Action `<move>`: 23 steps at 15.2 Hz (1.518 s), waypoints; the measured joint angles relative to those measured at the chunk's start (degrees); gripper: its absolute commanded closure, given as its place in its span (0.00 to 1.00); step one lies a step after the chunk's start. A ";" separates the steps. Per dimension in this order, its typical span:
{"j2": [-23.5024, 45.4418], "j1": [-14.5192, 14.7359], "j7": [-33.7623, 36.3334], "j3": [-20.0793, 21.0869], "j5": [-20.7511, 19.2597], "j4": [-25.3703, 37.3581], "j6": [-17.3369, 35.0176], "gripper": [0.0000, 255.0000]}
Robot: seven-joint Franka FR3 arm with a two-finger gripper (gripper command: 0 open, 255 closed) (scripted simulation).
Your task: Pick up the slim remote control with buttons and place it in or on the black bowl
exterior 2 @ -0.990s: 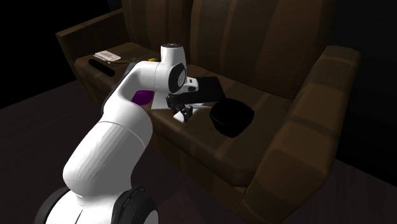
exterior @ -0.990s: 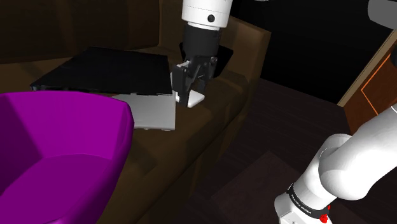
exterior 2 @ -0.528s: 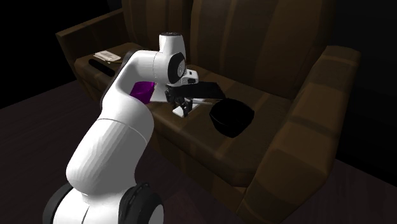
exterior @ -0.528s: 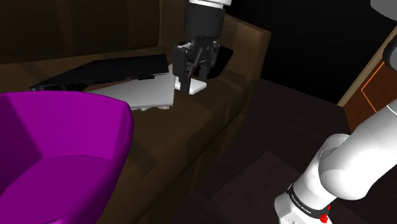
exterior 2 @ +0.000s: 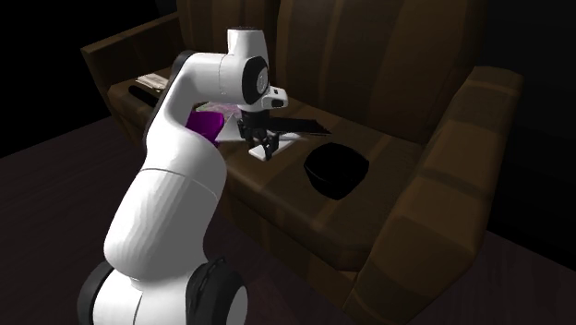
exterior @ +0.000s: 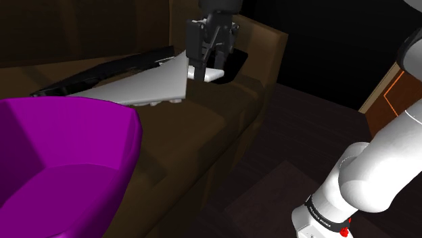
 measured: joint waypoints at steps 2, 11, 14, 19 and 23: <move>1.09 0.07 0.47 0.32 -0.55 2.78 -1.85 1.00; 8.31 1.57 3.54 2.78 -4.61 17.80 -10.86 1.00; 11.48 2.81 4.75 3.83 -6.75 24.17 -14.67 1.00; 10.22 -0.20 -0.02 1.57 -5.90 25.02 -16.43 1.00; 5.12 -4.98 -8.03 -3.14 -2.83 19.41 -15.10 1.00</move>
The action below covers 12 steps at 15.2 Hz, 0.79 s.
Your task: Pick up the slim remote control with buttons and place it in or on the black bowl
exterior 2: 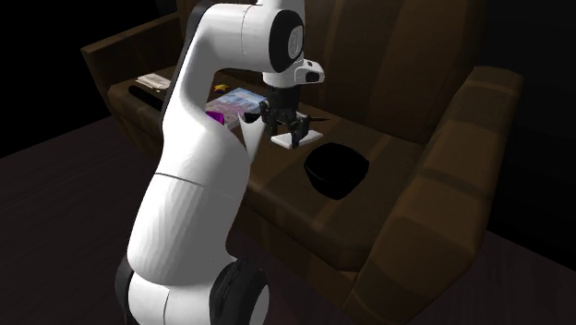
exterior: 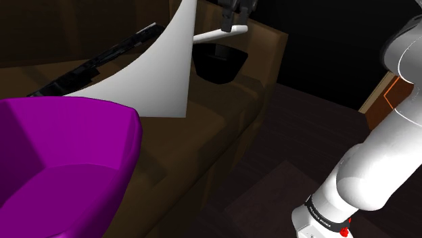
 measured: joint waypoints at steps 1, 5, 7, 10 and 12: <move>-1.55 -1.05 -2.06 -1.34 0.78 -1.88 0.55 1.00; -3.42 -4.06 -9.21 -5.64 1.36 -3.80 0.66 1.00; -4.23 -5.44 -12.61 -7.72 1.47 -4.80 0.83 1.00; -4.34 -6.65 -15.83 -9.56 1.29 -5.49 1.32 1.00; -5.66 -6.96 -16.78 -10.16 1.66 -8.18 2.80 1.00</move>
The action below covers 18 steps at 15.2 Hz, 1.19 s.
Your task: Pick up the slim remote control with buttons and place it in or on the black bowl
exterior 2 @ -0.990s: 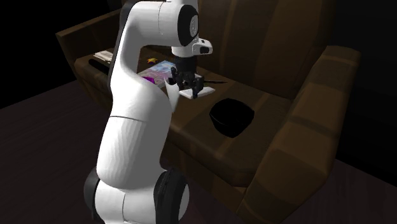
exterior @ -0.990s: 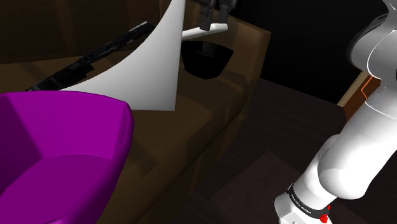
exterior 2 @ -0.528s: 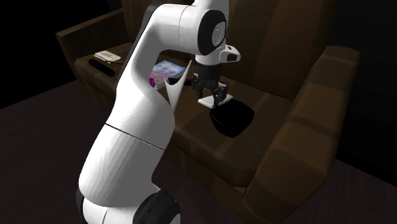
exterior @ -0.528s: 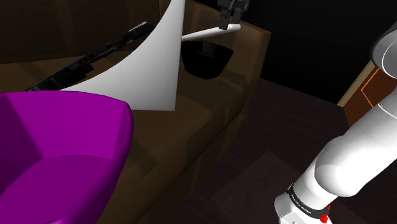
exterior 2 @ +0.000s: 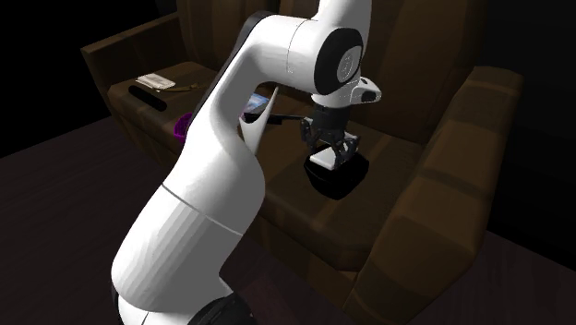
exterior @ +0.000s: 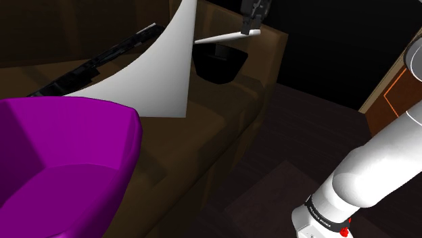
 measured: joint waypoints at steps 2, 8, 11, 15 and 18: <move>-1.51 -0.11 -0.47 -0.36 0.42 -3.20 1.79 1.00; -5.10 -0.16 -1.37 -1.02 1.34 -12.23 7.36 1.00; -6.72 -0.08 -1.68 -1.20 1.75 -16.43 9.99 1.00; -7.01 -0.09 -1.85 -1.27 1.82 -17.25 10.54 1.00; -7.03 -0.09 -1.87 -1.28 1.83 -17.31 10.57 0.00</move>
